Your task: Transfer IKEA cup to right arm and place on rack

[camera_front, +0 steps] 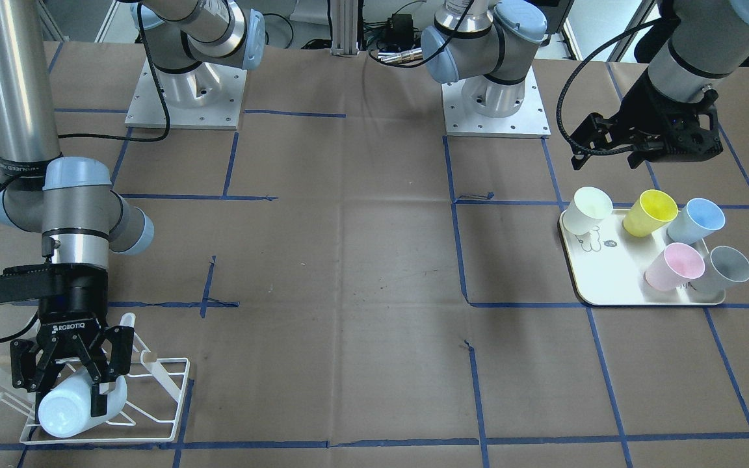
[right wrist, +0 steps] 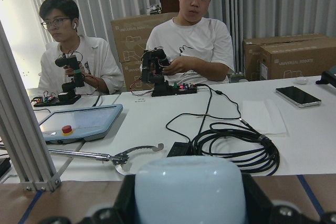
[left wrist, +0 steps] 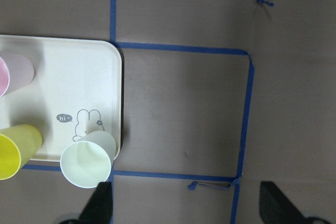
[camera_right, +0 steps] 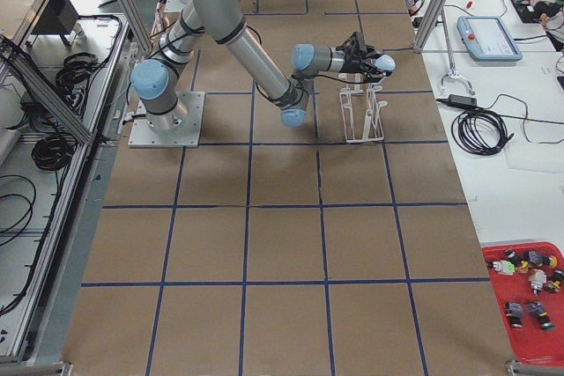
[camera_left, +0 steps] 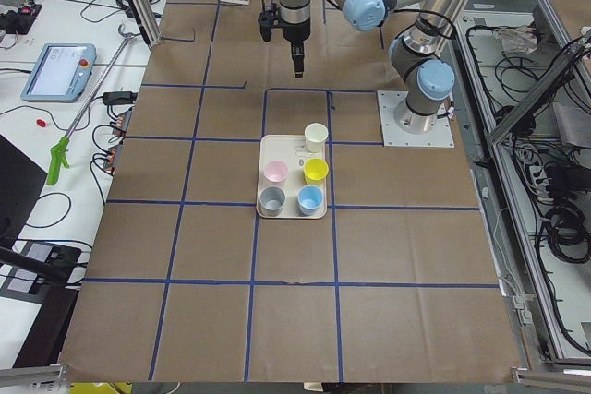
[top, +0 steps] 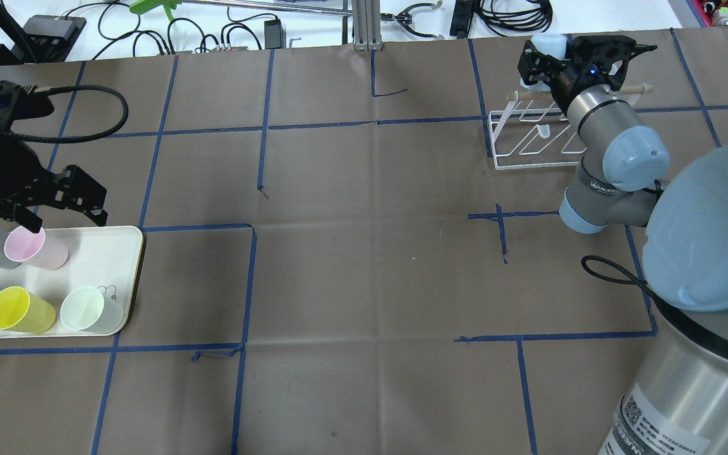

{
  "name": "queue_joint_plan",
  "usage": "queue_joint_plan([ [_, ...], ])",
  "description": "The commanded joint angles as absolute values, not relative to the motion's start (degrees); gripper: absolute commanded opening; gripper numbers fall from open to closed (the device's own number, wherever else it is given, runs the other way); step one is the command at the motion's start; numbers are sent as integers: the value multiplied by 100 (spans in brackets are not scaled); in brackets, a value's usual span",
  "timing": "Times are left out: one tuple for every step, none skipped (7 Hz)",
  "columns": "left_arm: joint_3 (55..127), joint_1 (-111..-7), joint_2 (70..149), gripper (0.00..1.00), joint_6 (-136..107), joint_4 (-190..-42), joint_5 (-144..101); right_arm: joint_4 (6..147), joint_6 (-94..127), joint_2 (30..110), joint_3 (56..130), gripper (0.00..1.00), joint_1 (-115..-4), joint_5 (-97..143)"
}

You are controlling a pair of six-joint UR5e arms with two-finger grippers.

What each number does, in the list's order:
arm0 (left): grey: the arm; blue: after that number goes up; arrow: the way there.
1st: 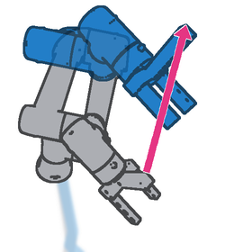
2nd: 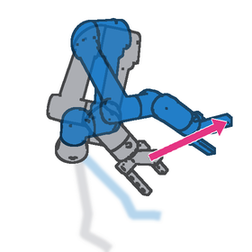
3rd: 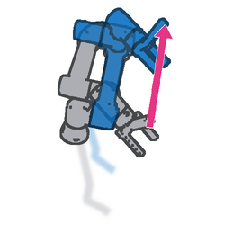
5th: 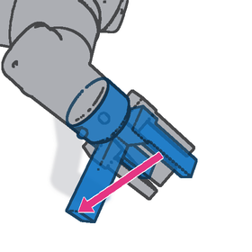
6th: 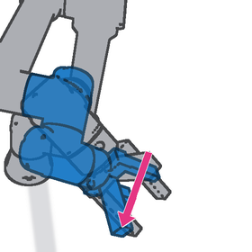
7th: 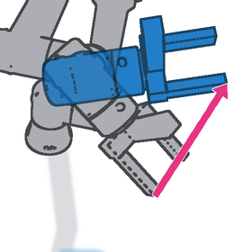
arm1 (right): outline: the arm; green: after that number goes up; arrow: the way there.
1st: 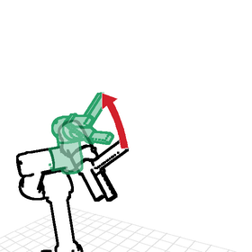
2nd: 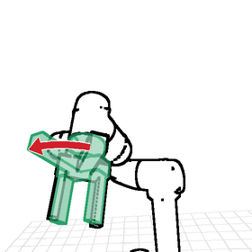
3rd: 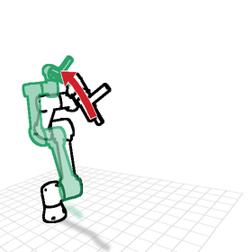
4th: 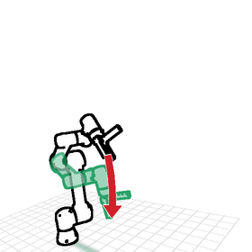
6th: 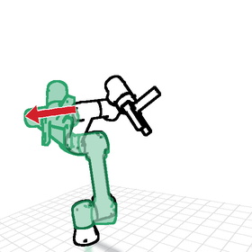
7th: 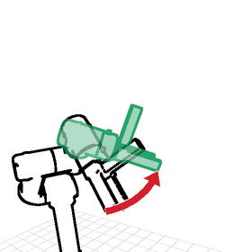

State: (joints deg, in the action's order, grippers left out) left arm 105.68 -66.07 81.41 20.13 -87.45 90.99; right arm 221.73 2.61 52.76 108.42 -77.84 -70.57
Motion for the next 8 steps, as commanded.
queue_joint_plan([
  [11046, -5838, 7920, 97, 2774, -8658, 9088, 22166, 264, 5265, 10776, 22, -7787, -7058],
  [11196, -5801, 7893, 97, 2830, -8535, 9088, 22157, 264, 5230, 10714, 22, -7787, -7058],
  [11249, -5801, 7910, 97, 2839, -8491, 9079, 22166, 264, 5151, 10644, 22, -7787, -7058],
  [11276, -5801, 7980, 97, 2856, -8429, 9044, 22166, 264, 5116, 10609, 22, -7787, -7058],
  [11450, -5792, 8067, 97, 3065, -8133, 9053, 22166, 264, 5107, 10600, 22, -7787, -7058],
  [11818, -5783, 8068, 97, 3120, -7634, 9053, 22166, 264, 5089, 10591, 22, -7796, -7058],
  [12195, -5792, 8094, 97, 3120, -7124, 9035, 22175, 264, 5054, 10547, 22, -7805, -7058],
  [12547, -5783, 8121, 97, 3120, -6702, 9035, 22175, 264, 5036, 10503, 22, -7857, -7066],
])
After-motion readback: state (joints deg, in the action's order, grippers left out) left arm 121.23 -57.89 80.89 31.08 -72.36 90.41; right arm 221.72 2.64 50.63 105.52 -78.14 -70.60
